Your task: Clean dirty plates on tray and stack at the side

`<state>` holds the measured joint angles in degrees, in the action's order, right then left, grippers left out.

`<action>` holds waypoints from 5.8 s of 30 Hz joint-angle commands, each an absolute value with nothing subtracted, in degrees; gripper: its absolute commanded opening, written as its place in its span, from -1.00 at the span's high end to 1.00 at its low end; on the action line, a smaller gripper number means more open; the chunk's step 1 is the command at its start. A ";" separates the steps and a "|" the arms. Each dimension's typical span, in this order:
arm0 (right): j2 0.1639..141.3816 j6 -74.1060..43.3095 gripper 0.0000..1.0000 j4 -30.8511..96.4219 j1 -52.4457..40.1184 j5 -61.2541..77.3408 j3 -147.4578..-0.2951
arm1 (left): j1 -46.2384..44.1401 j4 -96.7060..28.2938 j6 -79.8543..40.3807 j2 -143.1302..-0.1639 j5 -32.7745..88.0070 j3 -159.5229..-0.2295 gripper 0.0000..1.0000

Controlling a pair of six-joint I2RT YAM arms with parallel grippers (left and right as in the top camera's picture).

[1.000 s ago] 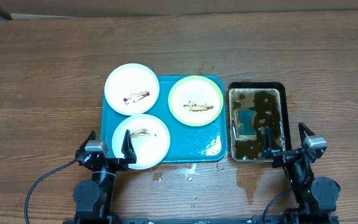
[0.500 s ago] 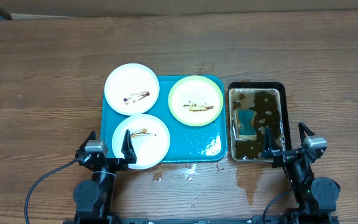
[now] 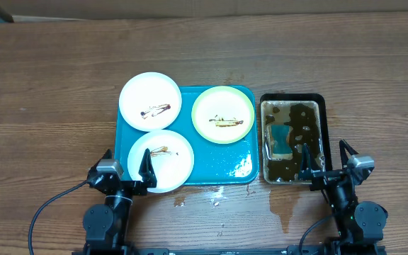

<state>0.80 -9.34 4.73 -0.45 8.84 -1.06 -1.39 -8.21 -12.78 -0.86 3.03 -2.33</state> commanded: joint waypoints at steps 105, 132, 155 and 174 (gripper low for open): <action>48.25 -12.03 -0.81 45.36 -0.25 16.80 -46.15 | -1.30 -54.74 -32.58 -88.40 8.43 -46.17 0.74; 70.13 -9.82 -0.41 47.75 -8.10 13.41 -56.66 | -1.30 -51.51 -30.63 -88.40 10.15 -46.24 0.92; 97.78 -15.09 0.13 43.11 -14.85 4.56 -57.54 | -1.30 -50.68 -29.95 -88.40 10.13 -46.24 0.92; 97.82 -16.78 0.92 45.91 -15.33 4.51 -60.82 | -1.30 -50.65 -29.76 -88.40 10.13 -46.24 0.92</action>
